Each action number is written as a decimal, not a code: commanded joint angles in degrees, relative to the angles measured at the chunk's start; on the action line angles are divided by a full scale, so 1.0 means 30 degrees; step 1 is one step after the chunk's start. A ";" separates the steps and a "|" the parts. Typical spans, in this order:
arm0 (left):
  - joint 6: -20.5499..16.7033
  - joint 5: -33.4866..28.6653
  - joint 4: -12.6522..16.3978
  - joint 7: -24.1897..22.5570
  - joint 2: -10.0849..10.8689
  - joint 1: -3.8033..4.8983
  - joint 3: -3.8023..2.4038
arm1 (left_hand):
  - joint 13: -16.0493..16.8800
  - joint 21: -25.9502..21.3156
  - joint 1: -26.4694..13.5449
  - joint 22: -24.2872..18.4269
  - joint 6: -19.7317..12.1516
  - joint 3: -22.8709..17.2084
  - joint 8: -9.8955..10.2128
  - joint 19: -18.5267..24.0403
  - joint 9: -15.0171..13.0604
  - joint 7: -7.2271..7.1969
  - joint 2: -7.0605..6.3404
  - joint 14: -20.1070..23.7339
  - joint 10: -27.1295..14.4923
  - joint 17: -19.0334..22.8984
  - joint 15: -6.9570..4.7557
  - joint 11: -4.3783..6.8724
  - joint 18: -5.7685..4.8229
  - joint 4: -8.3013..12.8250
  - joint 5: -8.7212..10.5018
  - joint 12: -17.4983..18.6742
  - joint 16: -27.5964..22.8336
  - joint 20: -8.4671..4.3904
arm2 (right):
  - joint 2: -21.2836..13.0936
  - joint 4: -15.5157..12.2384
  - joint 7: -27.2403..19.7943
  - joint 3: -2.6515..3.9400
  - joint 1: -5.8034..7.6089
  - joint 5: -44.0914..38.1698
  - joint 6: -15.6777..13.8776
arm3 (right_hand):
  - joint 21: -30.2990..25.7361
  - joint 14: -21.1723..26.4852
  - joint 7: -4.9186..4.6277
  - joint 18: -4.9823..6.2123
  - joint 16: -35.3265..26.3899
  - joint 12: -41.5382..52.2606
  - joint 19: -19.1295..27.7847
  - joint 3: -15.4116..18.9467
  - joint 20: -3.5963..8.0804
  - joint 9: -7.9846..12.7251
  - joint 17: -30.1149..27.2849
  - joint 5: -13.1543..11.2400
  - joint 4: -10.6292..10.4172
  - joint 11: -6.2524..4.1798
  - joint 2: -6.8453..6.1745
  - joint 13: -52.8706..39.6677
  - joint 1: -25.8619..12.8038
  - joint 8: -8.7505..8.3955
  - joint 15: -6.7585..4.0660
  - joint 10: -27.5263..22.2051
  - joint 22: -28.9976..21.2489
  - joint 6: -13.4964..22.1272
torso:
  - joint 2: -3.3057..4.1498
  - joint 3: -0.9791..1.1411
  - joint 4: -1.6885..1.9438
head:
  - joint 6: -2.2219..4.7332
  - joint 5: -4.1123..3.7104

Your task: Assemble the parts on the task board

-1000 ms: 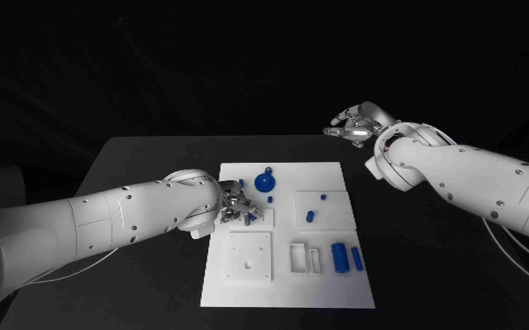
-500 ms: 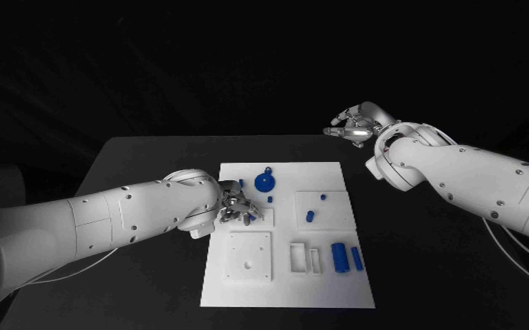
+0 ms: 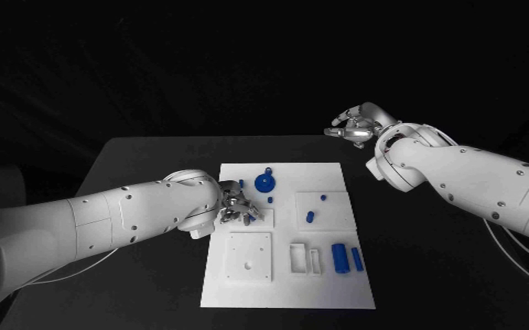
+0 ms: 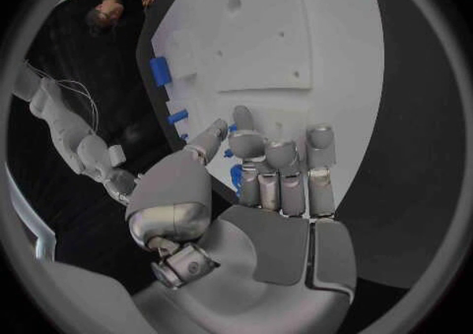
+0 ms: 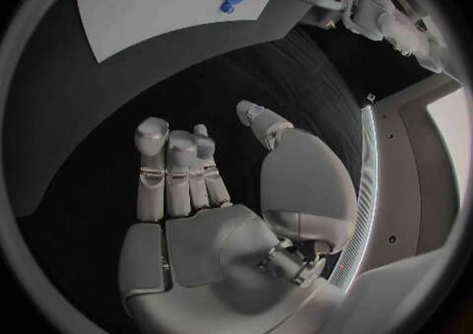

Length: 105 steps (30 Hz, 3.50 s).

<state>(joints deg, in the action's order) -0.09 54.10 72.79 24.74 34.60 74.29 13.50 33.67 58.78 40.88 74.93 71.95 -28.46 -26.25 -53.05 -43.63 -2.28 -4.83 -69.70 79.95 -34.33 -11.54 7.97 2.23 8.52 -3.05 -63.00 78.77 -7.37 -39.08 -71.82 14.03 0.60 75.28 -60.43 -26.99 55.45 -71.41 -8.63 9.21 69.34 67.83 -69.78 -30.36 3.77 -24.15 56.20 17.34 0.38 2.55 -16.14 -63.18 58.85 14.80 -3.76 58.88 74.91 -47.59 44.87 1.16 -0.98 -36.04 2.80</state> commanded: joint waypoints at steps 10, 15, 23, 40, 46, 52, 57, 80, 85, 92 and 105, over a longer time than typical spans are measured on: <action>-0.0366 -0.0224 -0.0114 -0.0253 -0.0022 0.0000 -0.0029 | -0.0114 -0.0187 -0.0187 0.0228 -0.0180 0.0271 -0.0017 0.0130 0.0084 0.0074 -0.0195 0.0077 -0.0071 0.0068 -0.0099 0.0094 0.0124 0.0007 0.0041 -0.0001 -0.0007 -0.2717 | 0.0009 0.0009 -0.0172 0.0006 -0.0069 -0.0082 0.0212 | -0.0112 0.0136 -0.0174 0.1930 -0.0023 0.0100 -0.0086 0.0118 -0.0010 -0.0017 -0.0025 0.0077 -0.0052 0.0023 0.0005 0.0041 -0.0094 0.0103 0.0013 -0.0116 0.0286 0.0088 | 0.0004 -0.0005 0.0002 | 0.0007 0.0003; -0.0437 -0.0224 -0.0255 -0.0248 -0.0022 0.0000 -0.0034 | -0.0131 -0.0198 -0.0167 0.0223 -0.0196 0.0257 -0.0009 0.0128 0.0093 0.0075 -0.0243 0.0088 -0.0077 0.0079 -0.0105 0.0093 0.0132 -0.0005 0.0038 0.0013 -0.0020 -0.2721 | 0.0009 0.0013 -0.0174 0.0006 -0.0071 -0.0080 0.0210 | -0.0113 0.0136 -0.0175 0.1930 -0.0021 0.0106 -0.0086 0.0137 -0.0012 -0.0016 -0.0025 0.0080 -0.0067 0.0023 0.0000 0.0049 -0.0114 0.0101 0.0014 -0.0115 0.0288 0.0092 | -0.0001 -0.0003 -0.0003 | 0.0013 0.0008; -0.0618 -0.0224 -0.0363 -0.0218 -0.0085 0.0000 -0.0042 | -0.0240 -0.0282 -0.0333 0.0192 -0.0303 0.0176 0.0050 0.0138 0.0147 0.0106 -0.0661 0.0171 -0.0114 0.0148 -0.0134 0.0067 0.0142 -0.0402 0.0047 0.0112 -0.0099 -0.2714 | 0.0007 0.0006 -0.0174 0.0006 -0.0075 -0.0076 0.0208 | -0.0116 0.0136 -0.0176 0.1930 -0.0020 0.0116 -0.0084 0.0163 -0.0015 -0.0014 -0.0026 0.0089 -0.0091 0.0024 -0.0003 0.0061 -0.0143 0.0100 0.0015 -0.0116 0.0289 0.0098 | 0.0006 0.0001 0.0007 | 0.0036 0.0005; -0.0668 -0.0213 -0.0435 -0.0281 -0.0196 0.0001 -0.0040 | -0.0377 -0.0346 -0.0106 0.0205 -0.0535 -0.0078 0.0198 0.0188 0.0227 0.0190 -0.0971 0.0285 -0.0138 0.0230 -0.0141 -0.0010 0.0141 -0.0716 0.0053 0.0249 -0.0181 -0.2696 | -0.0013 -0.0018 -0.0186 0.0006 -0.0077 -0.0054 0.0217 | -0.0122 0.0139 -0.0177 0.1930 -0.0020 0.0130 -0.0079 0.0209 -0.0018 -0.0013 -0.0028 0.0115 -0.0131 0.0025 -0.0011 0.0083 -0.0190 0.0100 0.0016 -0.0121 0.0292 0.0103 | -0.0005 0.0011 -0.0012 | 0.0063 0.0003; -0.0781 -0.0069 -0.0460 -0.0277 -0.0213 0.0001 -0.0036 | -0.0468 -0.0382 0.0118 0.0211 -0.0671 -0.0132 0.0301 0.0239 0.0274 0.0255 -0.1125 0.0391 -0.0205 0.0307 -0.0133 -0.0073 0.0122 -0.0691 0.0053 0.0391 -0.0300 -0.2673 | -0.0037 -0.0058 -0.0183 0.0006 -0.0077 -0.0049 0.0223 | -0.0123 0.0141 -0.0177 0.1930 -0.0020 0.0135 -0.0078 0.0225 -0.0019 -0.0012 -0.0028 0.0123 -0.0146 0.0025 -0.0012 0.0091 -0.0207 0.0101 0.0016 -0.0123 0.0293 0.0105 | 0.0005 0.0014 -0.0014 | 0.0070 -0.0023; -0.0851 -0.0069 -0.0459 -0.0299 -0.0229 0.0001 -0.0034 | -0.0543 -0.0395 0.0637 0.0230 -0.0712 -0.0164 0.0361 0.0262 0.0298 0.0302 -0.0805 0.0419 -0.0183 0.0374 -0.0125 -0.0121 0.0092 -0.0402 0.0038 0.0500 -0.0372 -0.2649 | -0.0040 -0.0073 -0.0188 0.0006 -0.0077 -0.0049 0.0239 | -0.0125 0.0142 -0.0177 0.1930 -0.0021 0.0139 -0.0077 0.0231 -0.0019 -0.0012 -0.0029 0.0131 -0.0152 0.0024 -0.0007 0.0097 -0.0209 0.0101 0.0016 -0.0124 0.0294 0.0106 | 0.0006 0.0001 -0.0005 | 0.0057 -0.0031; -0.0838 -0.0111 -0.0444 -0.0312 -0.0240 0.0001 -0.0034 | -0.0602 -0.0410 0.1357 0.0250 -0.0724 -0.0079 0.0439 0.0262 0.0344 0.0340 -0.0224 0.0414 -0.0152 0.0448 -0.0106 -0.0155 0.0051 0.0200 -0.0043 0.0589 -0.0425 -0.2624 | -0.0042 -0.0086 -0.0188 0.0006 -0.0077 -0.0049 0.0263 | -0.0126 0.0142 -0.0176 0.1930 -0.0020 0.0143 -0.0076 0.0235 -0.0018 -0.0012 -0.0029 0.0139 -0.0155 0.0024 -0.0003 0.0101 -0.0207 0.0102 0.0015 -0.0124 0.0294 0.0106 | 0.0002 0.0006 -0.0016 | 0.0027 -0.0021; -0.0922 -0.0612 -0.0451 -0.0451 -0.0356 0.0001 -0.0034 | -0.0641 -0.0491 0.2228 0.0305 -0.0631 0.0036 0.0712 0.0124 0.0441 0.0456 0.0830 0.0380 -0.0057 0.0678 0.0008 -0.0259 -0.0162 0.1880 -0.6170 0.0781 -0.0472 -0.2574 | -0.0053 -0.0133 -0.0179 0.0006 -0.0077 -0.0049 0.0298 | -0.0127 0.0139 -0.0174 0.1930 -0.0014 0.0162 -0.0077 0.0248 -0.0015 -0.0010 -0.0028 0.0182 -0.0160 0.0022 0.0006 0.0119 -0.0189 0.0100 0.0012 -0.0120 0.0298 0.0115 | -0.0003 0.0016 -0.0012 | -0.0044 -0.0013; -0.0966 -0.0863 -0.0449 -0.0522 -0.0378 0.0001 -0.0036 | -0.0612 -0.0465 0.2401 0.0322 -0.0602 -0.0042 0.0715 0.0107 0.0379 0.0458 0.1165 0.0366 -0.0034 0.0700 0.0018 -0.0266 -0.0188 0.2357 -0.7906 0.0777 -0.0443 -0.2584 | -0.0062 -0.0128 -0.0177 0.0006 -0.0077 -0.0045 0.0303 | -0.0127 0.0137 -0.0175 0.1930 -0.0012 0.0168 -0.0078 0.0258 -0.0017 -0.0010 -0.0028 0.0194 -0.0173 0.0022 0.0008 0.0126 -0.0200 0.0100 0.0012 -0.0118 0.0298 0.0116 | 0.0001 0.0009 -0.0009 | -0.0039 -0.0007; -0.1148 -0.1008 -0.0470 -0.0594 -0.0374 0.0001 -0.0038 | -0.0584 -0.0427 0.2837 0.0343 -0.0544 -0.0219 0.0718 0.0117 0.0150 0.0423 0.1654 0.0342 -0.0017 0.0705 0.0042 -0.0249 -0.0197 0.2688 -0.8962 0.0749 -0.0388 -0.2603 | -0.0081 -0.0132 -0.0174 0.0006 -0.0075 -0.0045 0.0298 | -0.0128 0.0135 -0.0174 0.1930 -0.0010 0.0174 -0.0078 0.0266 -0.0018 -0.0010 -0.0028 0.0205 -0.0185 0.0022 0.0012 0.0133 -0.0208 0.0101 0.0012 -0.0117 0.0299 0.0116 | -0.0006 0.0018 0.0001 | -0.0029 -0.0008; -0.1056 -0.1046 -0.0477 -0.0694 -0.0325 0.0001 -0.0045 | -0.0549 -0.0322 0.3411 0.0350 -0.0320 -0.2168 0.0812 -0.0092 -0.0283 0.0319 0.1298 0.0102 0.0041 0.0724 0.0106 -0.0130 -0.0241 0.2565 -0.8845 0.0642 -0.0250 -0.2633 | -0.0106 -0.0126 -0.0175 0.0006 -0.0075 -0.0040 0.0296 | -0.0129 0.0132 -0.0175 0.1930 -0.0007 0.0183 -0.0079 0.0281 -0.0019 -0.0009 -0.0027 0.0224 -0.0207 0.0022 0.0012 0.0144 -0.0226 0.0101 0.0013 -0.0116 0.0300 0.0119 | 0.0003 -0.0005 0.0001 | -0.0034 -0.0010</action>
<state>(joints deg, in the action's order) -3.45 51.51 71.32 23.47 33.68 74.28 13.41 31.93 57.67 47.81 74.92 70.62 -30.02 -23.92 -53.06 -44.45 -1.43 -4.05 -68.72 79.85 -32.18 -10.94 7.26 2.21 11.47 -29.29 -60.96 77.65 -7.37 -39.38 -72.12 13.98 0.61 75.07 -60.42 -26.78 55.45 -71.40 -8.59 9.21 69.34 68.04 -69.66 -29.73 3.65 -24.14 56.21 17.76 -0.25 2.55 -16.14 -62.82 58.85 14.80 -3.75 58.88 74.91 -47.52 44.85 1.17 -0.98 -36.12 2.74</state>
